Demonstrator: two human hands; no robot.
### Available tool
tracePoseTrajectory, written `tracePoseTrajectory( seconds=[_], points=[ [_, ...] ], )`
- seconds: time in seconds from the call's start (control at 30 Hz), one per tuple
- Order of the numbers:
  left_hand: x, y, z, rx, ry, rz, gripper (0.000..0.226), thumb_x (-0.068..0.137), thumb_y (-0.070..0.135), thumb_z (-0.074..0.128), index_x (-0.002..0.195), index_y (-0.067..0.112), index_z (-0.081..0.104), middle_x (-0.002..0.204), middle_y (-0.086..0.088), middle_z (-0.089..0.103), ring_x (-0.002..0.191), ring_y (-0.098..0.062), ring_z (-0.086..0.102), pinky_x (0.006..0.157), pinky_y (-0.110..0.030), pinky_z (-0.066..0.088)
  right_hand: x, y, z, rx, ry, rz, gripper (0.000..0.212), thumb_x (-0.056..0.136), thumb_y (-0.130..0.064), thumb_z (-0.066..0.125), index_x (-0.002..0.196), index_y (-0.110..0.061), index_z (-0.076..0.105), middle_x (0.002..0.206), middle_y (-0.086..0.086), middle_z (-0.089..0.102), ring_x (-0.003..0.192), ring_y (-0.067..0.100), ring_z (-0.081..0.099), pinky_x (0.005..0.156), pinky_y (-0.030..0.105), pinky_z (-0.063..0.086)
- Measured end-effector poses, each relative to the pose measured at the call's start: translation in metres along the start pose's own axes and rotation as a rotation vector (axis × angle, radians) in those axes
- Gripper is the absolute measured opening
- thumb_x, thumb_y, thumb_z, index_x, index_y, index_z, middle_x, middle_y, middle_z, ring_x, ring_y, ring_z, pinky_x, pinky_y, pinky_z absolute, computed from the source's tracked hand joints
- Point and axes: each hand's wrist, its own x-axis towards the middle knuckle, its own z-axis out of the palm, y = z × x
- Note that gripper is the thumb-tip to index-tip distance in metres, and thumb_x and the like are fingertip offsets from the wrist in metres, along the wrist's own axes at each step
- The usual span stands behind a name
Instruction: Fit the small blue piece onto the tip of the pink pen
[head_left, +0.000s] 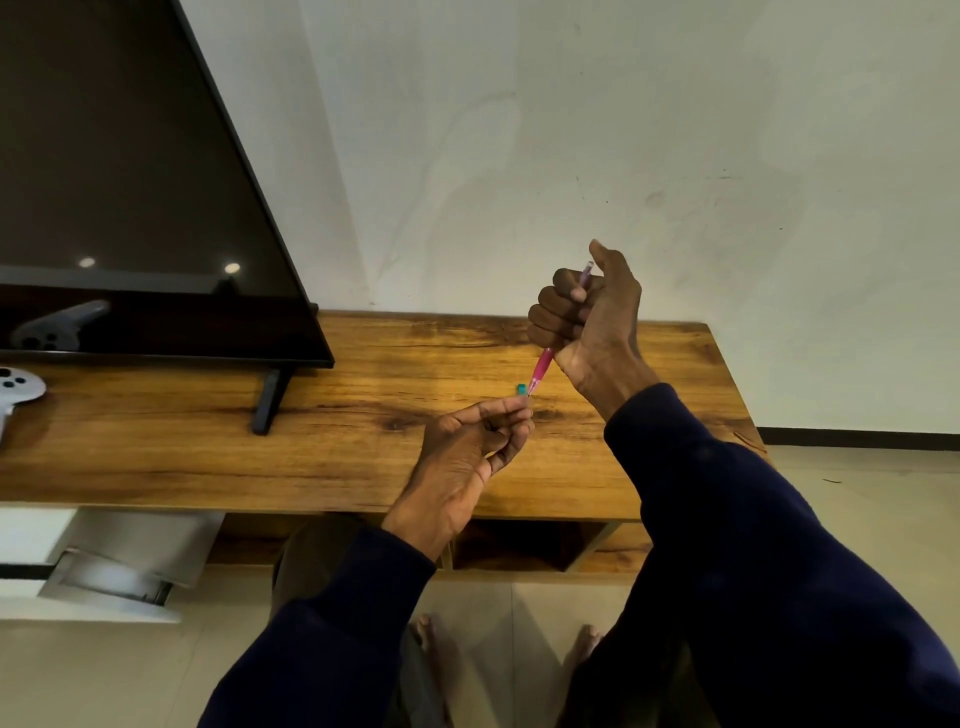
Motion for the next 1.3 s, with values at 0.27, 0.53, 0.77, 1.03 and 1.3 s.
tracePoseTrajectory(
  seconds=[0.27,0.53,0.77,1.03,1.3],
  points=[
    [0.0026,-0.0018,0.0004,-0.019,0.009,-0.015,0.041,0.093,-0.023,0.046,0.108,-0.001,0.077,0.110,-0.021,0.078,0.088,-0.018,0.077,0.085,-0.027,0.063,0.0005,-0.0013,0.0081,-0.029,-0.037,-0.022,0.050,0.101,-0.029,0.034,0.052,-0.020,0.032,0.044,-0.007,0.019,0.041,0.009,0.012,0.046,0.021,0.008],
    [0.0023,-0.0018,0.0008,-0.012,0.019,-0.014,0.039,0.094,-0.022,0.047,0.108,-0.001,0.077,0.110,-0.020,0.078,0.089,-0.019,0.077,0.080,-0.025,0.063,-0.0023,-0.0008,0.0095,-0.062,-0.057,-0.037,0.052,0.102,-0.032,0.034,0.052,-0.020,0.033,0.044,-0.008,0.020,0.040,0.009,0.013,0.047,0.023,0.008],
    [-0.0003,0.0005,0.0039,-0.015,0.025,-0.013,0.040,0.094,-0.023,0.045,0.108,-0.002,0.076,0.107,-0.020,0.078,0.086,-0.018,0.076,0.081,-0.025,0.064,-0.0025,-0.0010,0.0092,-0.035,-0.066,-0.030,0.051,0.101,-0.034,0.035,0.052,-0.019,0.033,0.045,-0.008,0.020,0.041,0.009,0.013,0.045,0.022,0.010],
    [-0.0005,0.0003,0.0031,-0.027,0.001,-0.015,0.043,0.092,-0.025,0.043,0.106,-0.002,0.076,0.106,-0.020,0.077,0.086,-0.018,0.076,0.081,-0.025,0.063,-0.0014,-0.0007,0.0077,-0.038,-0.051,-0.031,0.049,0.100,-0.030,0.033,0.052,-0.020,0.031,0.045,-0.008,0.018,0.040,0.009,0.012,0.044,0.021,0.010],
    [-0.0007,0.0011,0.0039,-0.030,0.019,-0.024,0.040,0.093,-0.024,0.045,0.104,-0.001,0.077,0.104,-0.020,0.079,0.083,-0.018,0.077,0.080,-0.025,0.063,-0.0001,0.0007,0.0065,-0.028,-0.029,-0.025,0.049,0.100,-0.029,0.034,0.052,-0.020,0.032,0.045,-0.008,0.019,0.041,0.009,0.012,0.045,0.021,0.010]
  ],
)
